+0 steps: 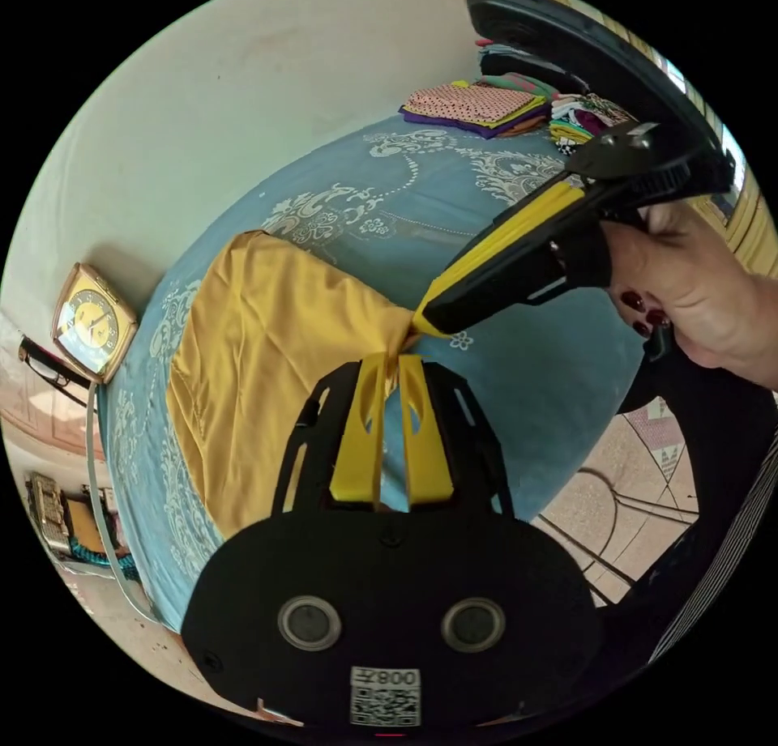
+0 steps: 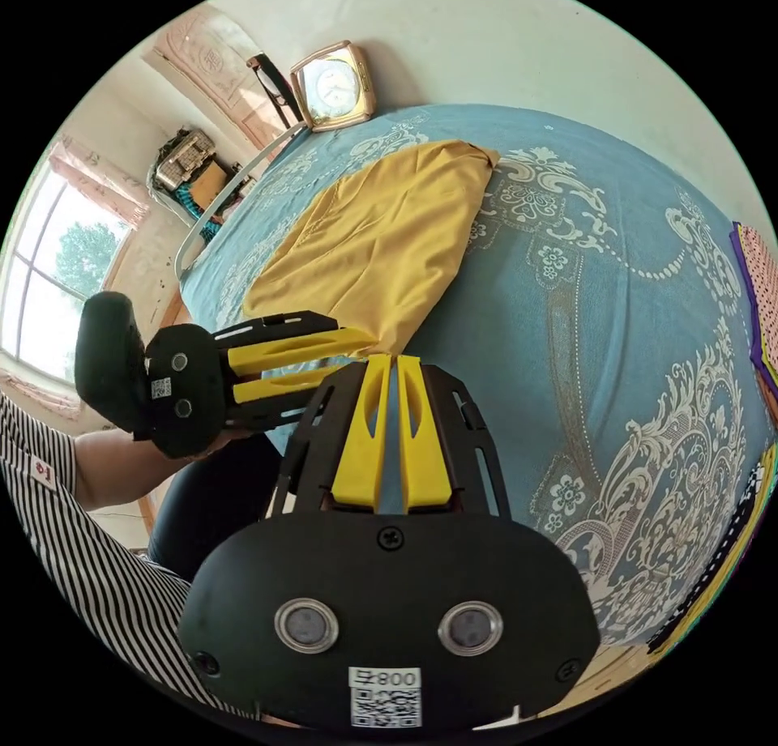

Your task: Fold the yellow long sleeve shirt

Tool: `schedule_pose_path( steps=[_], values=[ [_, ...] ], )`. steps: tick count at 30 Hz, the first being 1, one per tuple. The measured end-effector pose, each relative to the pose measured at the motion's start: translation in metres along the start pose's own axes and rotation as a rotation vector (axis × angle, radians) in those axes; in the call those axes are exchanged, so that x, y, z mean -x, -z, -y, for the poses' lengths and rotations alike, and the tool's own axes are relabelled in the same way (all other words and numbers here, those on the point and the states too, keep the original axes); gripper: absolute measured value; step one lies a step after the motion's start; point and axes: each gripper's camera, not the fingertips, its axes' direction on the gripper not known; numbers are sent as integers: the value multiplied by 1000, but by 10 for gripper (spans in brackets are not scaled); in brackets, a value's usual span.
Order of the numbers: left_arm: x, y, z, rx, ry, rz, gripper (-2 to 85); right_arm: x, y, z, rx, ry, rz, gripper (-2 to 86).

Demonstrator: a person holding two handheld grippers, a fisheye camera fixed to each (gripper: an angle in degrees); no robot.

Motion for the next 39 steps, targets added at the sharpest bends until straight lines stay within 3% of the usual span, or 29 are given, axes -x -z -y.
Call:
schedule_pose_path(
  steps=[6,14,17,24,27,35,39],
  values=[
    [7,12,-8,-13,85,-38,17,-58,-16,-10,33,-62,165,26],
    [19,24,-33,-25,67,-19,13,-173,-73,-29,-23,-419,739,113],
    [26,25,-45,-27,46,1,14,-187,-96,-27,-25,-478,835,114],
    [71,24,-89,-28,110,-46,20,-198,-138,-24,45,-507,848,53],
    [113,29,-130,-39,278,-157,26,-201,-147,-24,37,-513,845,31],
    [260,0,-343,-218,1072,-699,75,-191,-145,-9,-9,-464,878,16],
    [297,-17,-416,-311,1287,-804,109,-185,-145,2,-28,-455,907,15]
  ],
)
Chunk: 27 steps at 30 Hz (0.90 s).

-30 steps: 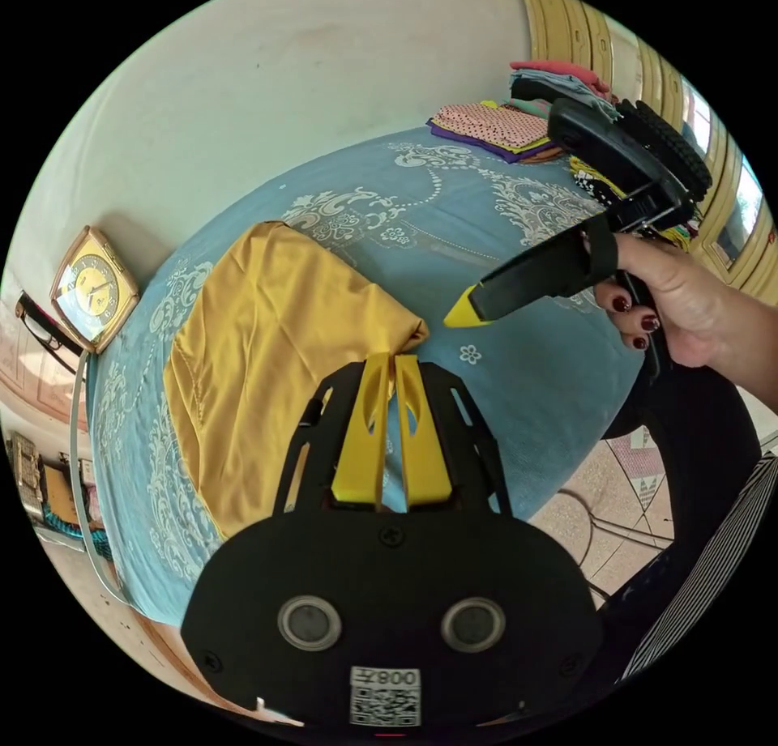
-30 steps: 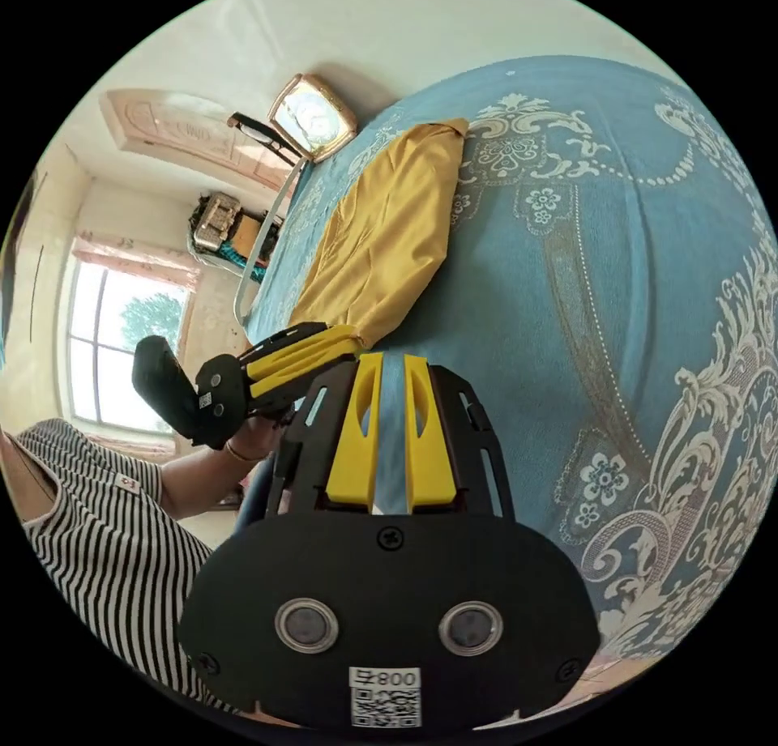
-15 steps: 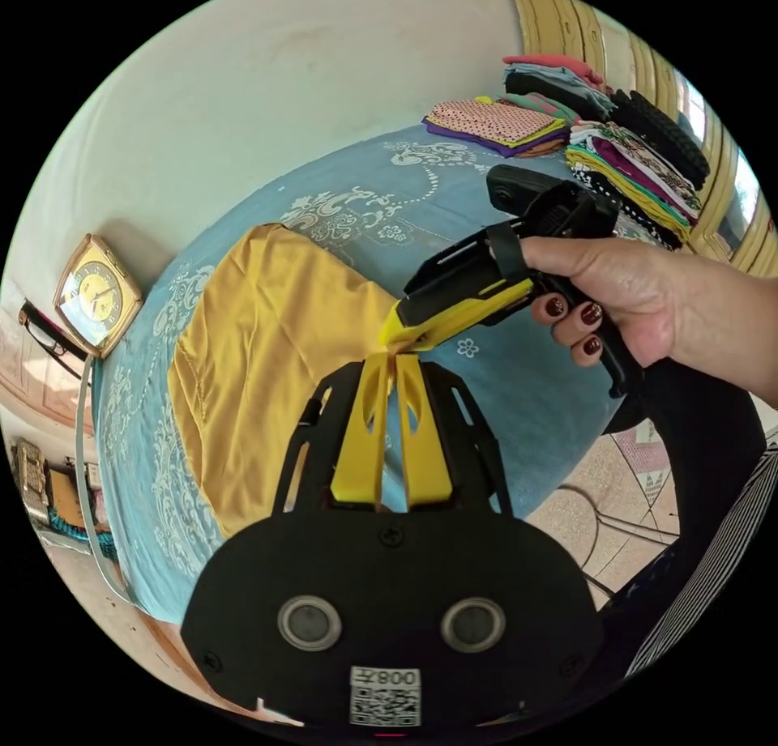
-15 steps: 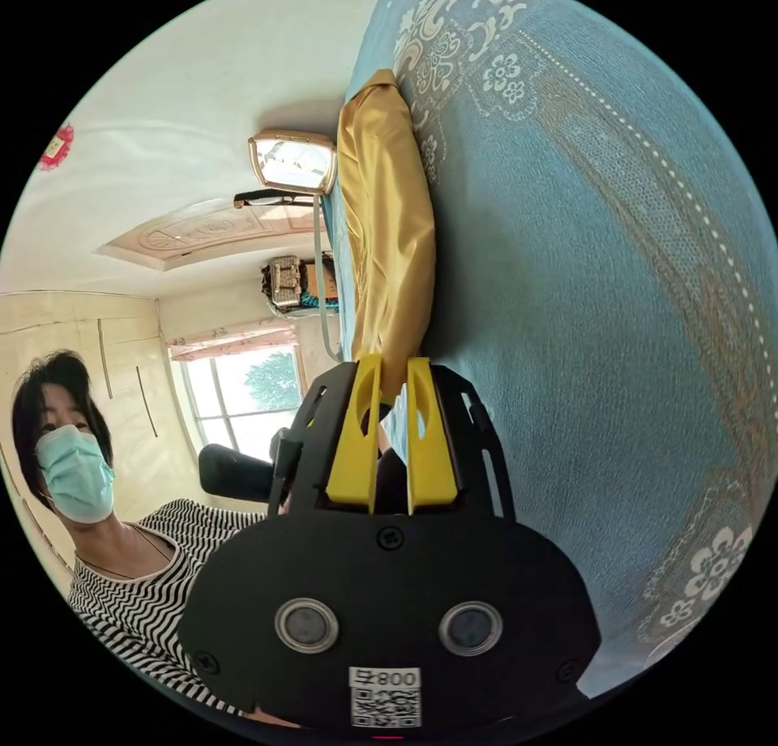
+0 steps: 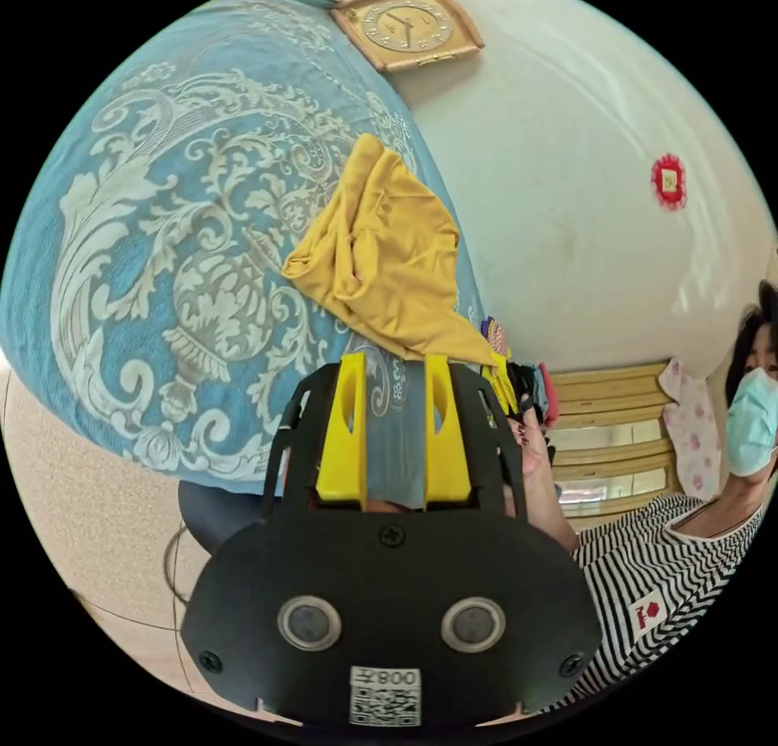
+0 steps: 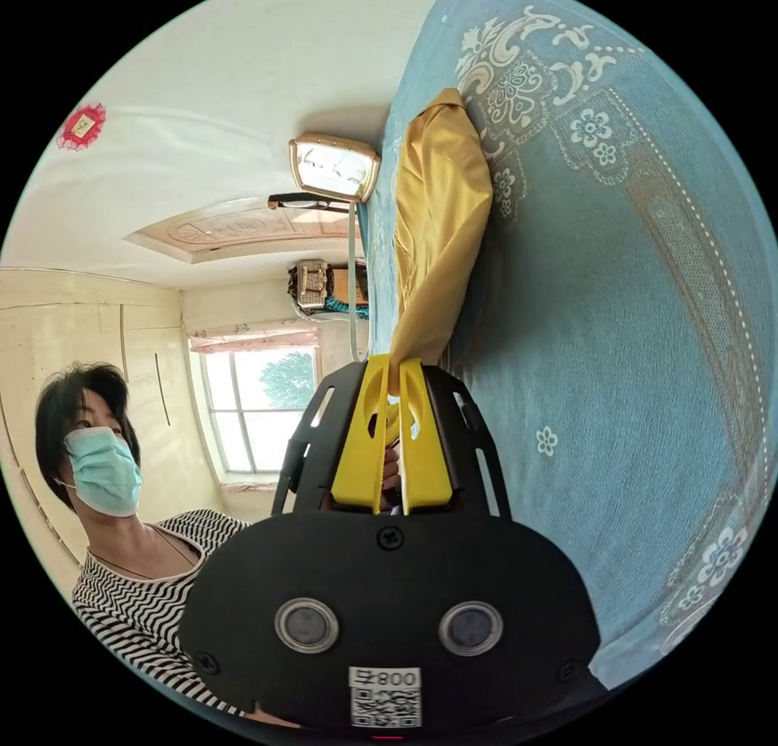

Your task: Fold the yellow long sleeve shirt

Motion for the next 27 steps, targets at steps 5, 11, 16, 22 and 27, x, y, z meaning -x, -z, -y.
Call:
schedule_pose_path(
  steps=[5,11,16,22,27],
  values=[
    [59,52,29,-129,85,-43,130,9,-9,6,-2,18,-24,15],
    [96,70,63,-83,94,-56,99,5,-15,5,-8,-9,-74,16],
    [113,90,70,-65,97,-80,92,-13,-24,2,-14,-63,-116,16],
    [127,100,70,20,86,-26,61,-27,-44,0,-13,-114,-95,19],
    [118,119,80,0,19,35,26,-23,-58,4,6,-110,-92,25]
  ],
)
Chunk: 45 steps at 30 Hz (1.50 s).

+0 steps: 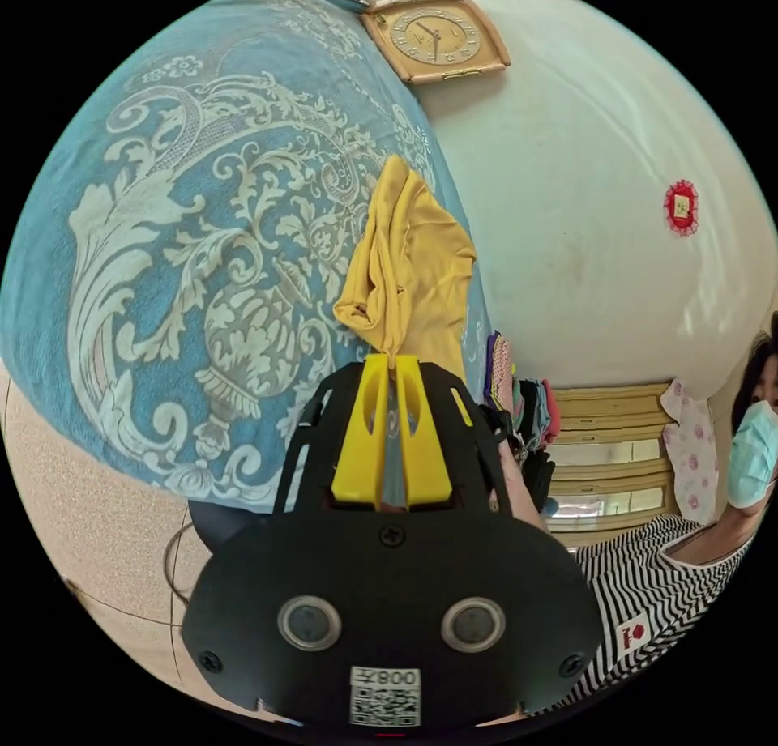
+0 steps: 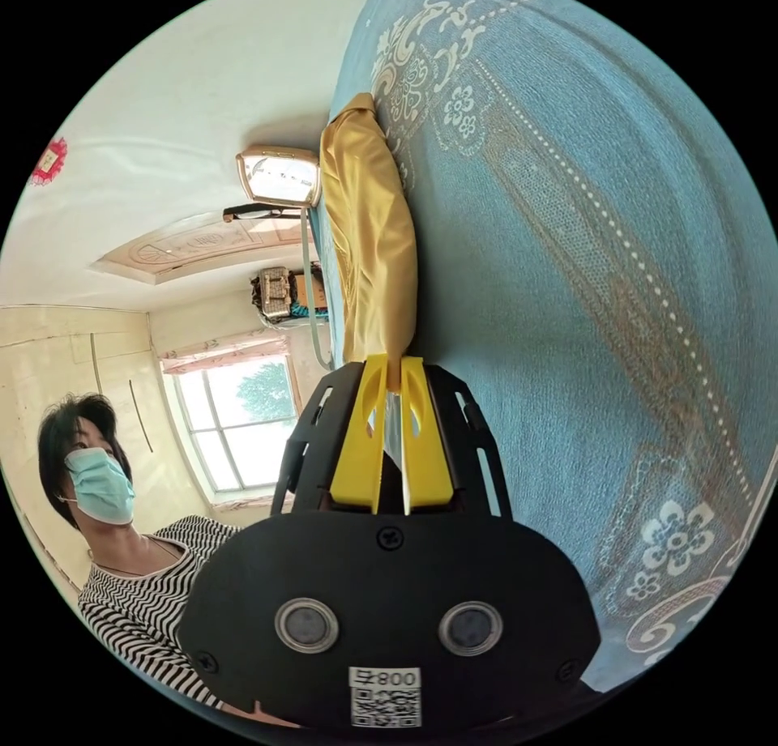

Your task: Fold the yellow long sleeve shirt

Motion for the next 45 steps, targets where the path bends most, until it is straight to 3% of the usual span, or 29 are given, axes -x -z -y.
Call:
schedule_pose_path(
  steps=[4,15,24,28,35,43,45],
  values=[
    [-7,15,12,-7,-83,83,21,4,-10,-1,12,0,9,29],
    [23,33,8,-23,44,-21,19,24,-32,-5,19,-20,11,32],
    [-5,46,28,-29,-79,104,15,57,-49,-24,95,9,10,29],
    [17,36,37,37,-22,133,19,101,-92,-27,198,107,51,18],
    [19,55,34,-12,-41,97,59,187,-184,16,284,317,-31,2],
    [17,38,68,118,-132,172,126,201,-256,40,370,313,-243,1],
    [14,30,77,149,-159,171,123,200,-257,41,356,289,-218,1]
  ],
)
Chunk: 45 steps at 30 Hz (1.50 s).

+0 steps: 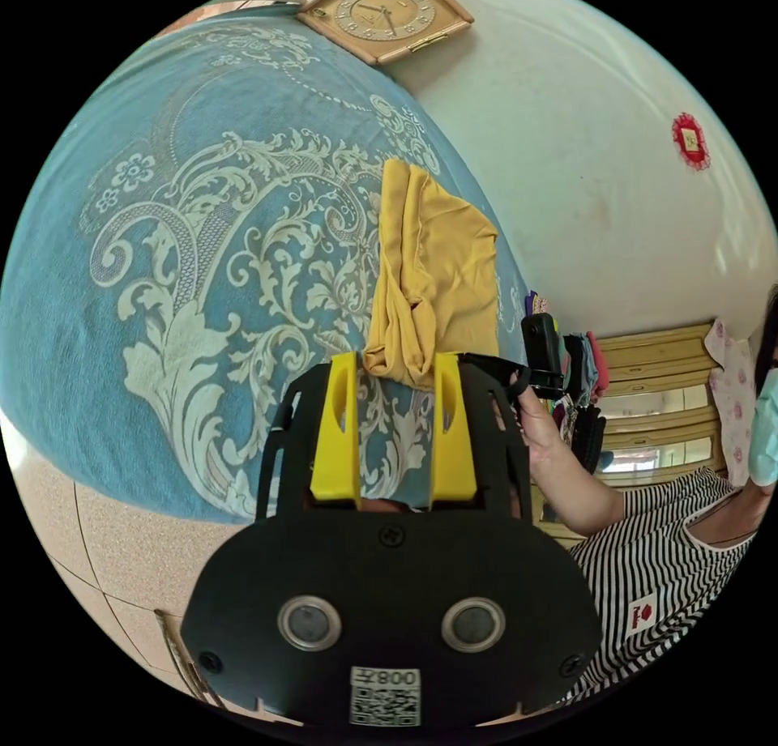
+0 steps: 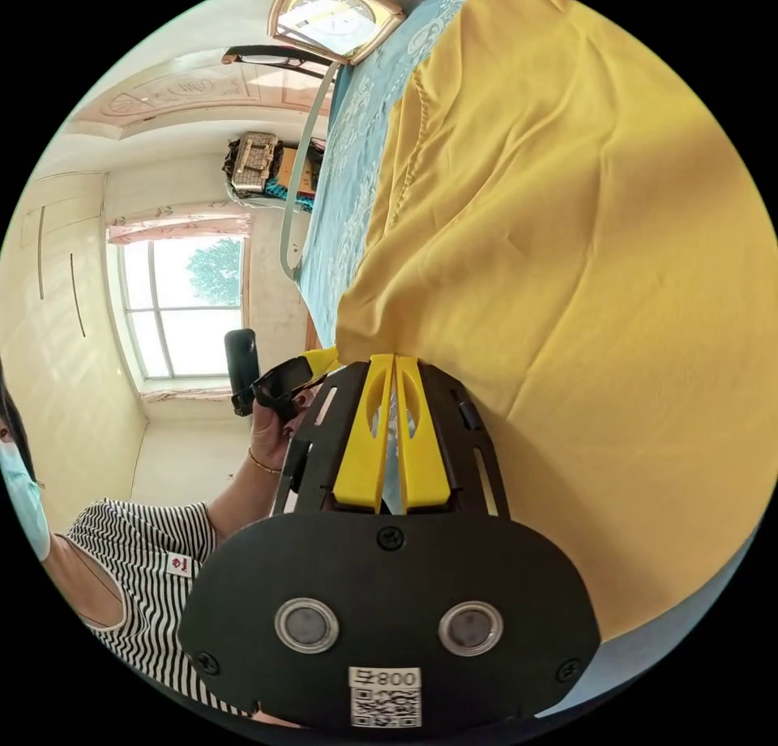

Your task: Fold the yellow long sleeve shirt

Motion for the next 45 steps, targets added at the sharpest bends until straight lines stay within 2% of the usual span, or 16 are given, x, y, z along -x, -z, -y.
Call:
schedule_pose_path(
  steps=[5,9,13,16,20,27,31,35,40,45],
  values=[
    [-4,-16,21,82,-41,-7,57,4,0,0,-21,-20,15,2],
    [0,-12,28,65,-1,-73,39,7,6,-6,-42,-12,53,8],
    [4,-4,32,12,44,-212,32,3,31,-47,-118,-17,193,33],
    [-1,-3,37,1,48,-264,30,-14,28,-79,-143,-141,307,92],
    [-4,-5,43,-11,69,-310,30,-33,11,-98,-235,-259,509,116],
    [-3,-9,53,-11,94,-343,32,-45,3,-102,-415,-375,662,118],
    [-1,-13,59,-8,104,-343,37,-49,-9,-101,-461,-436,723,85],
    [4,-15,63,-4,100,-323,58,-47,-11,-104,-490,-414,707,21],
    [27,-14,68,-55,137,-389,109,-44,8,-119,-495,-380,603,7],
    [35,-55,91,23,181,-460,151,-35,31,-139,-499,-316,511,4]
  ],
)
